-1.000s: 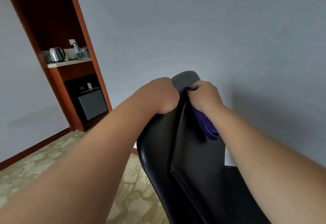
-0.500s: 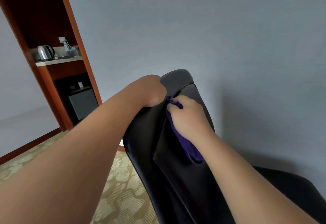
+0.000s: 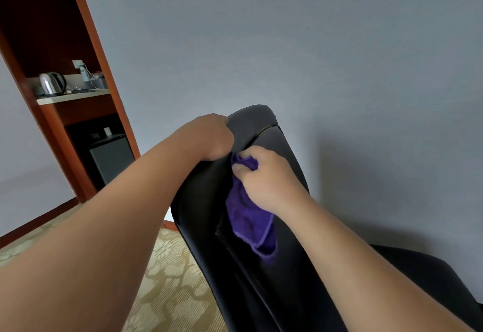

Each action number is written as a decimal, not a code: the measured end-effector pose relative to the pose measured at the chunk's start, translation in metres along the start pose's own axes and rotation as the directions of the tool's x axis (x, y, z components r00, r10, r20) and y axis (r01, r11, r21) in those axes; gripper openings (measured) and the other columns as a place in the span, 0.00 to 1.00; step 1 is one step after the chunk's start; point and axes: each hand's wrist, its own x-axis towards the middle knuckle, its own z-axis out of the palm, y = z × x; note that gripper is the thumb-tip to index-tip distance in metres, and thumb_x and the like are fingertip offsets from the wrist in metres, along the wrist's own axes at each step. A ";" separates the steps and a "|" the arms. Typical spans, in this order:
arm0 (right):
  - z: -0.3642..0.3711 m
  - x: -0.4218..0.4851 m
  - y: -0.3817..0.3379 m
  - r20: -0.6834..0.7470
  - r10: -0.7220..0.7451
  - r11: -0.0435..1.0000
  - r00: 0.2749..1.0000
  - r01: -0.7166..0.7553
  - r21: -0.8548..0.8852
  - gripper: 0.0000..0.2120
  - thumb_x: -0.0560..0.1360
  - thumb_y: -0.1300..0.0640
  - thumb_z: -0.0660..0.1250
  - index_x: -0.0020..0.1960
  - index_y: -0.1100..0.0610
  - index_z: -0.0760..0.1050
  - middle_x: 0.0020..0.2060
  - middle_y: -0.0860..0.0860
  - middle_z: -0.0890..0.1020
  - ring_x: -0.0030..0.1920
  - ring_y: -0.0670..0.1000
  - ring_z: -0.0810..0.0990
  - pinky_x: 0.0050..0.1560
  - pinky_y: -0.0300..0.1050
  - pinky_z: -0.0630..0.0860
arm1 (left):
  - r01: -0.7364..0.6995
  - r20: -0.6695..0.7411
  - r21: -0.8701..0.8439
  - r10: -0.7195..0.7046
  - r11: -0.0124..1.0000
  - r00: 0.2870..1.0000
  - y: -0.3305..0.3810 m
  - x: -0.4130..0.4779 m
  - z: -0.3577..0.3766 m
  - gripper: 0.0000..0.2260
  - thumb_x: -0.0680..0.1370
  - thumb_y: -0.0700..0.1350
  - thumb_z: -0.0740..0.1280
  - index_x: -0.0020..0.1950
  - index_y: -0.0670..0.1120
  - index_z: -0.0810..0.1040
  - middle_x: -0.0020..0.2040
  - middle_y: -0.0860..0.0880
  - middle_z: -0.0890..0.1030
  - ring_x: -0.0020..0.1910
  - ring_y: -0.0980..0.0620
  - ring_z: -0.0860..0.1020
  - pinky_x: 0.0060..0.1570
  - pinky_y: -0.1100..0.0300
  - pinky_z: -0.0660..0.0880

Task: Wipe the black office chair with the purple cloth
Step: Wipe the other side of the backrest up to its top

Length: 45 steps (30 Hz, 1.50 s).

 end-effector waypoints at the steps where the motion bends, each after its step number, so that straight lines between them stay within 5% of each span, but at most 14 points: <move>1: 0.001 0.011 0.002 -0.025 0.004 1.000 1.000 -0.004 -0.014 0.10 0.80 0.50 0.65 0.59 0.49 0.78 0.50 0.45 0.79 0.43 0.43 0.74 0.40 0.32 0.69 | -0.003 -0.005 -0.003 0.003 1.000 1.000 -0.001 0.000 0.001 0.17 0.84 0.41 0.55 0.72 0.45 0.71 0.70 0.45 0.74 0.64 0.44 0.73 0.55 0.58 0.65; 9: 0.003 0.097 0.028 -0.118 0.111 0.981 0.987 -0.127 -0.143 0.05 0.78 0.52 0.63 0.49 0.50 0.78 0.39 0.43 0.73 0.48 0.54 0.77 0.53 0.51 0.79 | -0.016 -0.005 -0.015 0.016 1.000 1.000 -0.008 0.012 0.004 0.20 0.84 0.42 0.55 0.77 0.49 0.68 0.74 0.48 0.72 0.69 0.45 0.72 0.56 0.59 0.64; 18: -0.002 0.158 0.051 -0.159 0.229 0.923 0.960 -0.266 -0.278 0.10 0.72 0.59 0.57 0.47 0.57 0.76 0.45 0.54 0.79 0.42 0.56 0.77 0.38 0.45 0.71 | -0.008 -0.014 -0.016 0.008 1.000 1.000 -0.010 0.017 0.006 0.19 0.84 0.43 0.56 0.76 0.49 0.70 0.73 0.49 0.72 0.70 0.46 0.72 0.56 0.59 0.63; 22: -0.008 0.171 0.046 -0.114 0.302 0.863 0.946 -0.322 -0.390 0.12 0.73 0.60 0.59 0.55 0.59 0.74 0.49 0.55 0.77 0.46 0.58 0.76 0.42 0.47 0.70 | -0.013 -0.006 -0.020 0.013 1.000 1.000 -0.009 0.018 0.006 0.19 0.83 0.42 0.56 0.74 0.50 0.71 0.71 0.50 0.74 0.66 0.47 0.73 0.54 0.58 0.65; 25: -0.007 0.173 0.044 -0.065 0.287 0.846 0.956 -0.285 -0.450 0.13 0.74 0.60 0.58 0.56 0.61 0.75 0.54 0.58 0.78 0.45 0.58 0.74 0.43 0.47 0.69 | -0.008 -0.007 -0.027 0.008 1.000 1.000 -0.009 0.018 0.006 0.19 0.83 0.41 0.56 0.74 0.50 0.71 0.70 0.50 0.74 0.66 0.46 0.74 0.53 0.58 0.65; 28: -0.003 0.155 0.047 -0.103 0.237 0.906 0.966 -0.258 -0.337 0.07 0.76 0.61 0.56 0.44 0.60 0.72 0.47 0.56 0.78 0.40 0.54 0.74 0.40 0.46 0.68 | -0.014 -0.004 -0.036 0.014 0.999 1.000 -0.010 0.018 0.006 0.19 0.82 0.41 0.57 0.72 0.50 0.73 0.68 0.50 0.76 0.58 0.47 0.74 0.52 0.58 0.66; 35: 0.006 0.072 0.021 -0.078 0.067 0.985 0.995 -0.079 -0.152 0.07 0.78 0.56 0.55 0.44 0.55 0.70 0.43 0.51 0.77 0.43 0.53 0.76 0.40 0.48 0.70 | -0.030 -0.026 -0.028 0.029 0.999 0.999 -0.006 0.018 0.006 0.16 0.82 0.40 0.57 0.66 0.49 0.76 0.64 0.48 0.77 0.56 0.46 0.74 0.48 0.57 0.68; 39: 0.009 0.029 0.012 -0.036 -0.040 0.987 0.999 0.034 -0.157 0.09 0.81 0.53 0.55 0.50 0.55 0.72 0.46 0.51 0.75 0.44 0.54 0.76 0.43 0.51 0.74 | -0.038 -0.037 -0.018 0.037 0.999 0.999 -0.005 0.015 0.006 0.09 0.82 0.40 0.57 0.57 0.47 0.74 0.61 0.46 0.78 0.53 0.46 0.73 0.47 0.57 0.68; 45: 0.003 0.050 0.025 -0.138 -0.059 0.981 0.989 0.032 -0.194 0.10 0.81 0.52 0.59 0.59 0.50 0.76 0.50 0.47 0.78 0.47 0.51 0.77 0.49 0.51 0.78 | -0.032 -0.040 -0.021 0.031 0.999 0.999 -0.002 0.008 0.004 0.15 0.85 0.43 0.56 0.69 0.43 0.74 0.70 0.43 0.75 0.55 0.47 0.71 0.54 0.58 0.63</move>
